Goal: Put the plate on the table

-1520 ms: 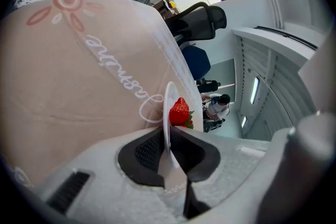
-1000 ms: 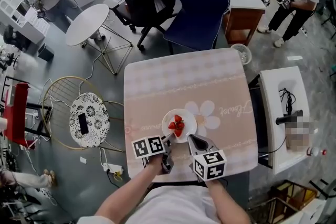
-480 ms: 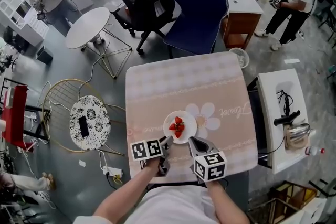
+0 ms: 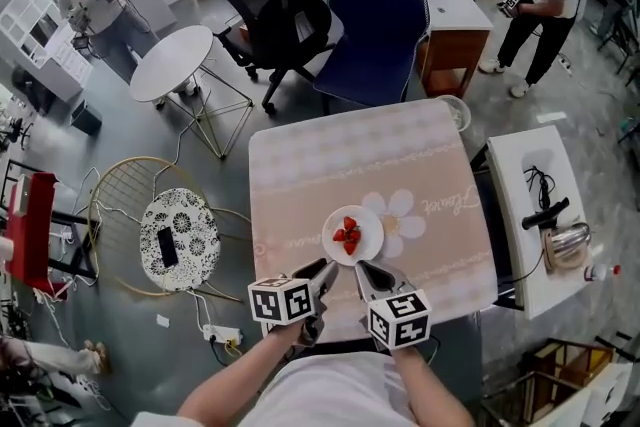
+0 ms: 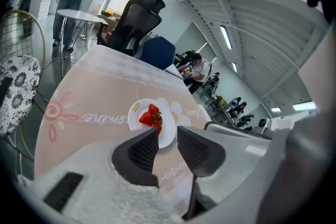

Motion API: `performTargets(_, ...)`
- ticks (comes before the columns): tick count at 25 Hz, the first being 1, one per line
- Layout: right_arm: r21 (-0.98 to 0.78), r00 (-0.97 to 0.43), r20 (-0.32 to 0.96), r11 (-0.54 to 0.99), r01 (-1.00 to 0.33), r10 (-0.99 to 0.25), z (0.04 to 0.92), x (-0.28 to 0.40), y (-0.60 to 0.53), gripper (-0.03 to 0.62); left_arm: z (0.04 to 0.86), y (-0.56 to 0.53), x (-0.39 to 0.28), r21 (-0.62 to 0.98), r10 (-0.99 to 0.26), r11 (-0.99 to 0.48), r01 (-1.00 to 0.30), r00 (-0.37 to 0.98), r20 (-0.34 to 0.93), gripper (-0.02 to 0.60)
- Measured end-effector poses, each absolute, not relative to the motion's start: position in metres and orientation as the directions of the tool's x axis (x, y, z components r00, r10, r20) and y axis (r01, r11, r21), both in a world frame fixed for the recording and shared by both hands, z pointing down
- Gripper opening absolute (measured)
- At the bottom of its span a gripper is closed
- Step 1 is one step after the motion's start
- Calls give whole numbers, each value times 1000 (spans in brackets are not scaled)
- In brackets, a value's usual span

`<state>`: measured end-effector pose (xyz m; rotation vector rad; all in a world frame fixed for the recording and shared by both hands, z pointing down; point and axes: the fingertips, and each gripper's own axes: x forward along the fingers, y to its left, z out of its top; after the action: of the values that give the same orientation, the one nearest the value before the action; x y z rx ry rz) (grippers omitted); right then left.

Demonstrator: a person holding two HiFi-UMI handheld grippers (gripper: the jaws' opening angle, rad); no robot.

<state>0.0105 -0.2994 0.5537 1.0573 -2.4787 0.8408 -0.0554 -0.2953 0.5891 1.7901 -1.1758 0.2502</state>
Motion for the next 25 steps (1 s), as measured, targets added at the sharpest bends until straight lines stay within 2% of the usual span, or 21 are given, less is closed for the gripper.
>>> performTargets(11,-330,-687,461,611,-720,-562,517,-16,-255,5,540,-251,-63,534,-656,-230,-813,536,532,64)
performTargets(25,-250,-683,445,651,-716,-580,488,-60,-192,3,503,-189,-94,470,-724,-311,-826,527,446,6)
